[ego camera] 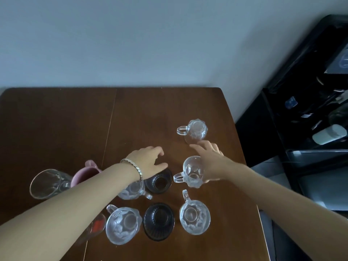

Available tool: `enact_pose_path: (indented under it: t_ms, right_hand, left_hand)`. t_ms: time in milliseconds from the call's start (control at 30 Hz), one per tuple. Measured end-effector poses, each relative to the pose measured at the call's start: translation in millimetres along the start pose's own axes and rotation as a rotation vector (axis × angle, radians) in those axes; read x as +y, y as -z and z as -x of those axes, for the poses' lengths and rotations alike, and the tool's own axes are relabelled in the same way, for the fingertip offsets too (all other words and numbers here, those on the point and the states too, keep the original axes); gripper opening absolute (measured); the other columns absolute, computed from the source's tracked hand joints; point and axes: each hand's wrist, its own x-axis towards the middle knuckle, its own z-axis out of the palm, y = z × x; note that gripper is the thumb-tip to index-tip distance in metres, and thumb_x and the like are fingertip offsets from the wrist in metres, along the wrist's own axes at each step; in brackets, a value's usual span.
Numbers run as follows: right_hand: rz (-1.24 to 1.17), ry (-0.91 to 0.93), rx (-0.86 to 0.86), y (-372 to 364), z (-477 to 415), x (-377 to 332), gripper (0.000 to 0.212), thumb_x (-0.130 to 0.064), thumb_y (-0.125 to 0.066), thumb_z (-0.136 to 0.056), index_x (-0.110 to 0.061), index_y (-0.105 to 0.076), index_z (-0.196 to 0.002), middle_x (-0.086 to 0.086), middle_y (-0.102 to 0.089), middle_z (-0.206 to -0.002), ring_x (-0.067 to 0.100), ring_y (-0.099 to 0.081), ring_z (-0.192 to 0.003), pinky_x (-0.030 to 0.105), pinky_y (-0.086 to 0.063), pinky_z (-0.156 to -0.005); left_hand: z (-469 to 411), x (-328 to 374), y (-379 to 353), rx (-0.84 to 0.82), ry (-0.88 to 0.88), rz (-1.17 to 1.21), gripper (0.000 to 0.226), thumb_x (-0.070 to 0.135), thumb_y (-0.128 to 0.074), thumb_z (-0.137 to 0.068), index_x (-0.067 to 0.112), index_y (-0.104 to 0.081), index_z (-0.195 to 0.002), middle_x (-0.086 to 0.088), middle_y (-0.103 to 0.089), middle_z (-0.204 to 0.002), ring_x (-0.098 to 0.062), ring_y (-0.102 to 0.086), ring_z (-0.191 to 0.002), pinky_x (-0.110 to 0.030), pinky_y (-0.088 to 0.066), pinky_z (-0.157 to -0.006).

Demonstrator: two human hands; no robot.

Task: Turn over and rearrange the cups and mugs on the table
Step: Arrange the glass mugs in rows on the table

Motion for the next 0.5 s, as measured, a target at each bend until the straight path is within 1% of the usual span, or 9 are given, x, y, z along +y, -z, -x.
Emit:
enact_pose_path:
  t_ms: [33,67,133,167,200,233,333,433,500]
  right_hand:
    - [0.039,0.032,-0.003,13.6,-10.0,-2.2,0.104,-0.014,-0.081,-0.067,-0.027,-0.017,-0.148,-0.002,-0.017,-0.151,0.025,-0.017,-0.138,0.042,-0.033,-0.112]
    - [0.074,0.059,-0.005,25.6,-20.6,-5.0,0.099,-0.014,-0.08,-0.068,-0.027,-0.022,-0.147,-0.001,-0.022,-0.149,0.026,-0.021,-0.136,0.042,-0.033,-0.112]
    - [0.172,0.118,-0.052,38.5,-41.5,-9.8,0.087,-0.011,-0.08,-0.068,-0.025,-0.035,-0.141,0.0,-0.036,-0.138,0.024,-0.037,-0.129,0.04,-0.042,-0.104]
    - [0.227,0.154,-0.11,38.4,-48.5,-12.7,0.082,-0.01,-0.08,-0.068,-0.025,-0.04,-0.138,-0.001,-0.043,-0.13,0.022,-0.046,-0.12,0.036,-0.047,-0.097]
    - [0.26,0.184,-0.165,33.2,-53.4,-14.8,0.08,-0.012,-0.081,-0.068,-0.025,-0.043,-0.137,-0.002,-0.047,-0.124,0.02,-0.051,-0.112,0.034,-0.05,-0.092]
    - [0.269,0.202,-0.183,25.1,-56.2,-16.5,0.076,-0.016,-0.081,-0.069,-0.026,-0.046,-0.135,-0.002,-0.049,-0.122,0.02,-0.054,-0.11,0.034,-0.051,-0.091]
    - [0.216,0.205,-0.051,5.7,-60.4,-13.9,0.056,-0.029,-0.078,-0.073,-0.024,-0.053,-0.122,0.0,-0.057,-0.12,0.021,-0.058,-0.109,0.035,-0.052,-0.089]
    - [0.137,0.168,-0.023,5.0,-60.2,-7.5,0.05,-0.037,-0.079,-0.07,-0.024,-0.056,-0.114,-0.002,-0.059,-0.114,0.017,-0.055,-0.099,0.031,-0.048,-0.082]
    - [0.126,0.174,0.002,4.6,-57.3,-5.1,0.047,-0.036,-0.078,-0.071,-0.023,-0.057,-0.111,-0.002,-0.06,-0.113,0.016,-0.055,-0.096,0.027,-0.044,-0.078]
  left_hand:
    - [-3.7,-3.9,5.4,0.015,0.03,0.027,0.041,0.044,-0.046,-0.091,0.023,-0.048,-0.125,0.001,-0.056,-0.127,-0.018,-0.057,-0.11,-0.032,-0.047,-0.09]
    - [-7.4,-8.0,10.3,0.024,0.067,0.06,0.037,0.041,-0.047,-0.091,0.023,-0.05,-0.123,0.002,-0.058,-0.123,-0.017,-0.058,-0.107,-0.031,-0.047,-0.089]
    - [-14.6,-15.7,18.2,0.036,0.131,0.134,0.033,0.037,-0.048,-0.091,0.022,-0.052,-0.12,0.001,-0.062,-0.119,-0.019,-0.059,-0.105,-0.033,-0.048,-0.091]
    - [-17.2,-17.7,20.6,0.043,0.154,0.172,0.033,0.037,-0.048,-0.091,0.021,-0.053,-0.12,0.0,-0.063,-0.117,-0.02,-0.06,-0.106,-0.033,-0.048,-0.092]
    - [-19.1,-18.4,22.0,0.044,0.168,0.21,0.033,0.036,-0.049,-0.091,0.02,-0.053,-0.12,0.0,-0.064,-0.116,-0.02,-0.06,-0.106,-0.032,-0.047,-0.092]
    - [-20.6,-18.0,22.1,0.039,0.168,0.242,0.033,0.036,-0.049,-0.091,0.02,-0.054,-0.12,0.0,-0.064,-0.114,-0.02,-0.06,-0.106,-0.031,-0.046,-0.091]
    - [-28.3,-14.8,17.5,0.073,0.125,0.281,0.032,0.033,-0.051,-0.091,0.018,-0.055,-0.119,0.0,-0.062,-0.116,-0.018,-0.058,-0.108,-0.03,-0.046,-0.092]
    - [-35.8,-14.3,13.8,0.127,0.128,0.317,0.03,0.031,-0.052,-0.091,0.019,-0.056,-0.118,-0.001,-0.061,-0.118,-0.017,-0.058,-0.11,-0.03,-0.047,-0.093]
    - [-40.0,-11.9,13.1,0.089,0.14,0.363,0.031,0.032,-0.054,-0.09,0.018,-0.056,-0.118,-0.001,-0.062,-0.119,-0.017,-0.058,-0.109,-0.027,-0.045,-0.09]
